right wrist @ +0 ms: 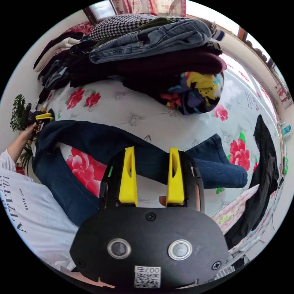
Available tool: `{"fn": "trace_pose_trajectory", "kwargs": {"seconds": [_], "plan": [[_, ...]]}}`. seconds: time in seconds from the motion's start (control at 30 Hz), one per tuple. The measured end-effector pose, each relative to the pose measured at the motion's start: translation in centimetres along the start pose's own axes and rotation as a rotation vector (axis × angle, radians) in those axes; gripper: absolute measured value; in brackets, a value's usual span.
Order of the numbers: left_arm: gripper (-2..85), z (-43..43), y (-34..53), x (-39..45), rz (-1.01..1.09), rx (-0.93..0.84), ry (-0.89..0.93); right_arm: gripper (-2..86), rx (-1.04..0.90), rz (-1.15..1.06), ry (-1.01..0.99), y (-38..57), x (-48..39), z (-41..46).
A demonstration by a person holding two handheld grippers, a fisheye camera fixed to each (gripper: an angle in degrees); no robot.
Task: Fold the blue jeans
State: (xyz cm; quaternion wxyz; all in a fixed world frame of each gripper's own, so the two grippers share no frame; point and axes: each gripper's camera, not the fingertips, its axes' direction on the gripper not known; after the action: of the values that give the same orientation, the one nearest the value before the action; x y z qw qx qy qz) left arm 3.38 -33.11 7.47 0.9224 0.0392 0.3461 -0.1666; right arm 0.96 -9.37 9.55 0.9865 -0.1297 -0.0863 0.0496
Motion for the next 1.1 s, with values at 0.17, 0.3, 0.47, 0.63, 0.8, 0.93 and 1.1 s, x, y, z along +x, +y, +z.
{"fn": "trace_pose_trajectory", "kwargs": {"seconds": [0.17, 0.3, 0.47, 0.63, 0.8, 0.93, 1.1], "plan": [[2.2, 0.2, 0.6, -0.8, -0.058, -0.008, -0.133, 4.1, 0.038, -0.065, 0.106, 0.0, -2.2, 0.1], [0.6, -1.9, 1.5, -4.7, -0.231, 0.063, -0.169, 2.0, 0.374, -0.103, 0.310, 4.0, -5.8, -8.1], [0.6, -1.8, 2.3, -7.6, -0.375, 0.096, -0.159, 2.0, 0.343, 0.022, 0.139, 11.2, -8.1, -5.7], [1.4, 0.9, 1.7, -9.9, -0.439, 0.008, -0.074, 4.4, 0.145, 0.123, -0.016, 13.6, -6.8, -1.9], [1.8, 1.5, 0.6, -9.2, -0.388, -0.028, -0.154, 8.2, 0.302, 0.311, -0.029, 6.6, -1.1, -7.2], [1.7, 1.1, 0.5, -9.8, -0.387, -0.032, -0.141, 6.8, 0.153, 0.412, -0.077, 1.3, 2.1, -2.4], [1.5, -1.1, 1.2, -11.4, -0.361, 0.011, -0.067, 0.8, 0.226, 0.426, -0.023, 2.4, 6.0, -4.7]]}}
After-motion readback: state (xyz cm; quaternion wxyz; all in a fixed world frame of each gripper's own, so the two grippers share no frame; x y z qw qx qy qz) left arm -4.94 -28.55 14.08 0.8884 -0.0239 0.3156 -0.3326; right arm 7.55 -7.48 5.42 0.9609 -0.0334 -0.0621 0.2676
